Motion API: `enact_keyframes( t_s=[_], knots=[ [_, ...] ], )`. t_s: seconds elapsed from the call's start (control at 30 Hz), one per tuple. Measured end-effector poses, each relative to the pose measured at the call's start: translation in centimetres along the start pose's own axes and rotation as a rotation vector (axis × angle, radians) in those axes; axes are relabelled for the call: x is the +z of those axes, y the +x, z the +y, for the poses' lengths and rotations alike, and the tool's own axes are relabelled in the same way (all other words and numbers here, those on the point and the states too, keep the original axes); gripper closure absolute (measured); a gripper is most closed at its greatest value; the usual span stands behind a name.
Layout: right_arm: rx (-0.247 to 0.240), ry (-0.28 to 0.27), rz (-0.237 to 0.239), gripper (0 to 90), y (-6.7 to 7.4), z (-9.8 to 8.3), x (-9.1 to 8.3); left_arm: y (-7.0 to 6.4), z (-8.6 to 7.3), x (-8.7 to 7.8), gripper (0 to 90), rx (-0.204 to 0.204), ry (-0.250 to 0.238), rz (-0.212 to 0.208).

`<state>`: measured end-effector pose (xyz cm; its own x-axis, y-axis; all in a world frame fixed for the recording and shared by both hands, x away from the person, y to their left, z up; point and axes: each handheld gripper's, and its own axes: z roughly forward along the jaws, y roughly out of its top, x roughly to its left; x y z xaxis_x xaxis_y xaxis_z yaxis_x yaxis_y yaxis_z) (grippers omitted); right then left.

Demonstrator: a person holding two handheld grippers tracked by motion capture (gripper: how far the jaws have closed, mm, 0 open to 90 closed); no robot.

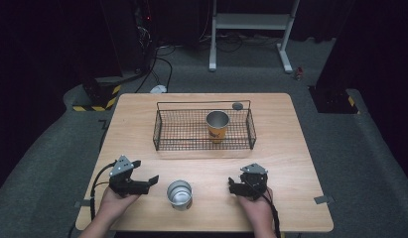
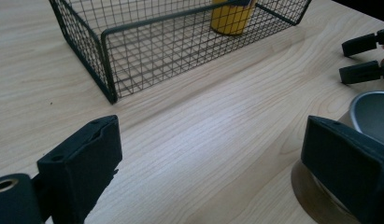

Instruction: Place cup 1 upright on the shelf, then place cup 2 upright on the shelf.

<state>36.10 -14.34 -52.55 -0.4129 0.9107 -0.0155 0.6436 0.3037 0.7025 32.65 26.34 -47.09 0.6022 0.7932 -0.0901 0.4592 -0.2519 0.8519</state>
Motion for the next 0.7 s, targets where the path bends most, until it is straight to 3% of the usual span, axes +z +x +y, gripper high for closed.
enact_keyframes(
  t_s=[0.2,0.7],
  knots=[
    [0.001,0.000,-0.001,12.6,0.0,0.0,0.0,-1.0,0.3,-0.1,5.2,0.013,-0.025,-0.013],
    [0.004,-0.002,-0.004,12.9,0.0,0.0,0.0,-2.6,1.4,-0.2,4.8,0.028,-0.068,-0.098]
  ],
)
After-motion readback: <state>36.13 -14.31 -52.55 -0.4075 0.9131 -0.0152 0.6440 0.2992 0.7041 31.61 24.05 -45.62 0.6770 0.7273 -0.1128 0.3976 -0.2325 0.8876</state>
